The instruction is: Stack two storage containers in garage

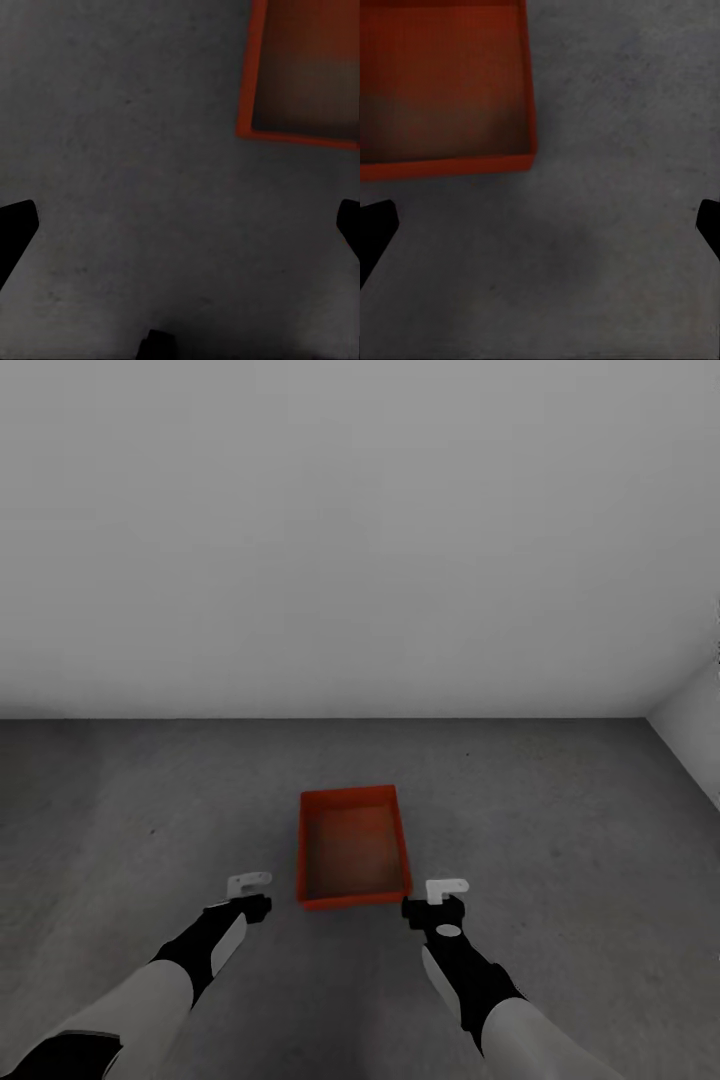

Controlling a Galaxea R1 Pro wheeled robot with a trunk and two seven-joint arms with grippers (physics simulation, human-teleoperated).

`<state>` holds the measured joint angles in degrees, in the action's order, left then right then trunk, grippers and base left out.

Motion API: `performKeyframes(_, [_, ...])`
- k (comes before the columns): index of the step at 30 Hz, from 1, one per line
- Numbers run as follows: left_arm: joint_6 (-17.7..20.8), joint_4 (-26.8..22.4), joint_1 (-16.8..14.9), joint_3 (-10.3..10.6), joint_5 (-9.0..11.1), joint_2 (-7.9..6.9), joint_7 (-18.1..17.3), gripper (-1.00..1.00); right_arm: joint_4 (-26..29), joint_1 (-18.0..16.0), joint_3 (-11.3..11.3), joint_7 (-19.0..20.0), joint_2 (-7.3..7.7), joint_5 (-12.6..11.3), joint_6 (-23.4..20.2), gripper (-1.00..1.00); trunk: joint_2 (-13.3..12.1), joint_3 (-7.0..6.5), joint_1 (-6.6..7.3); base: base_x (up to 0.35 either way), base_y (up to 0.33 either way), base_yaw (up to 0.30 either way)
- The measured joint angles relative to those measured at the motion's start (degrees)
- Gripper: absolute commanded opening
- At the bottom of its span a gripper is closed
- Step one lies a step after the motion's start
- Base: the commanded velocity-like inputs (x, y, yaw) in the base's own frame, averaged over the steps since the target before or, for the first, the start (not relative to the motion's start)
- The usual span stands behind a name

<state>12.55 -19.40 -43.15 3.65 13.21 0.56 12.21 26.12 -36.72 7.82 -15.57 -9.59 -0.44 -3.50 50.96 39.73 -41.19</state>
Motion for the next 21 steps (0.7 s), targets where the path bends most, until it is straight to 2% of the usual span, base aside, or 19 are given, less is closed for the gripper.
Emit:
performKeyframes(11, [-0.01, 0.16, 0.00, 0.09, 0.10, 0.17, 0.19, 1.00, -1.79, -0.19, -0.13, -0.01, 0.44, -0.03, -0.01, 1.00, 0.00, 0.00, 0.00, -0.325, 0.105, 0.000])
performKeyframes(21, [-0.13, 4.65, 0.00, 0.07, 0.40, -0.23, -0.13, 1.00, -4.04, 0.07, -0.21, 0.02, 0.79, 0.04, -0.08, 1.00, 0.01, 0.00, 0.03, -0.067, 0.021, 0.000])
